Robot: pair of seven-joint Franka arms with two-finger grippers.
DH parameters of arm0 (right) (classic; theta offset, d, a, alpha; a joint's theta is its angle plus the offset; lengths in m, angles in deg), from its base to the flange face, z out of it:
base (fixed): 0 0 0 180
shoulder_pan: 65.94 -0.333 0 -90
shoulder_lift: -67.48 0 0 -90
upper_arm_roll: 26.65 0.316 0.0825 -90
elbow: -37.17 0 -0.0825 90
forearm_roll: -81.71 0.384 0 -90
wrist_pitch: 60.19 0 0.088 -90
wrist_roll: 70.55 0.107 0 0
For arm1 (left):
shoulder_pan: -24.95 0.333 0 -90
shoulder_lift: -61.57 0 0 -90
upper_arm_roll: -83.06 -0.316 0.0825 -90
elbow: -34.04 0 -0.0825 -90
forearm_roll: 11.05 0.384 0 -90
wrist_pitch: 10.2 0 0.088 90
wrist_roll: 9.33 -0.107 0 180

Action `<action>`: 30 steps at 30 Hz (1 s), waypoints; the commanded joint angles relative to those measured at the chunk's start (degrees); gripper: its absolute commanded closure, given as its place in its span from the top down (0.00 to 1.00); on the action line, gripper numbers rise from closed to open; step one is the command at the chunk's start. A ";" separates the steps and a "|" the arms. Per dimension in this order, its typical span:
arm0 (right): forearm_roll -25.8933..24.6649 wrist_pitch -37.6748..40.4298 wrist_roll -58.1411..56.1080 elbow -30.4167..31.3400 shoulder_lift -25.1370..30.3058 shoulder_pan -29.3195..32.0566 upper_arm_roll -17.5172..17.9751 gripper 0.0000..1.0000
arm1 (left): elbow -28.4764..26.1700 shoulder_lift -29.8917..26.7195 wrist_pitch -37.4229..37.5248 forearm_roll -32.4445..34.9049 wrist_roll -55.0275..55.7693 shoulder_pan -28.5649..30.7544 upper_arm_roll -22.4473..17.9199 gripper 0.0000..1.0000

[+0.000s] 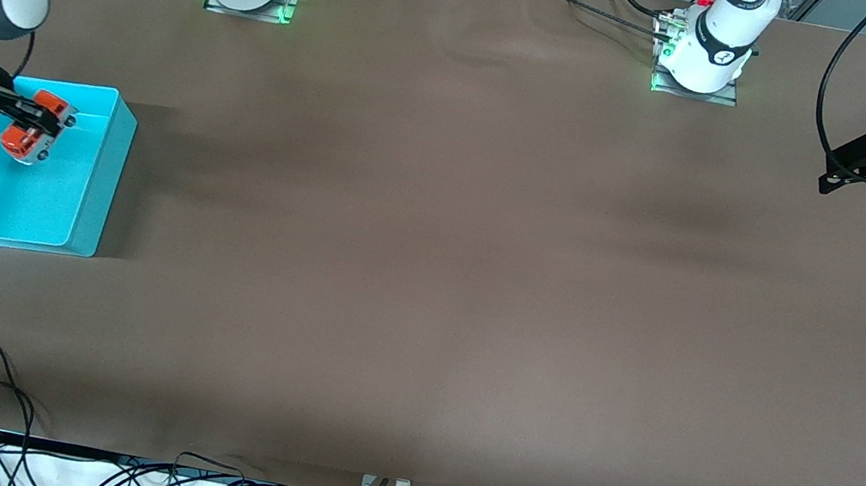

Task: Wind up bus and store in blue box

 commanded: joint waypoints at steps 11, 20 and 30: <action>-6.23 -8.48 -10.99 -1.46 -9.92 4.45 -1.69 0.00 | -0.01 -0.62 0.78 -0.67 0.13 0.19 0.00 1.00; -6.32 -10.33 -17.07 -3.39 -13.35 8.06 -1.69 0.00 | -1.59 -1.68 0.25 -0.67 0.22 0.63 0.44 1.00; -6.23 -13.49 -15.93 -3.31 -17.83 8.77 -1.69 0.00 | -2.73 -2.30 -1.42 -0.93 0.13 0.63 0.44 1.00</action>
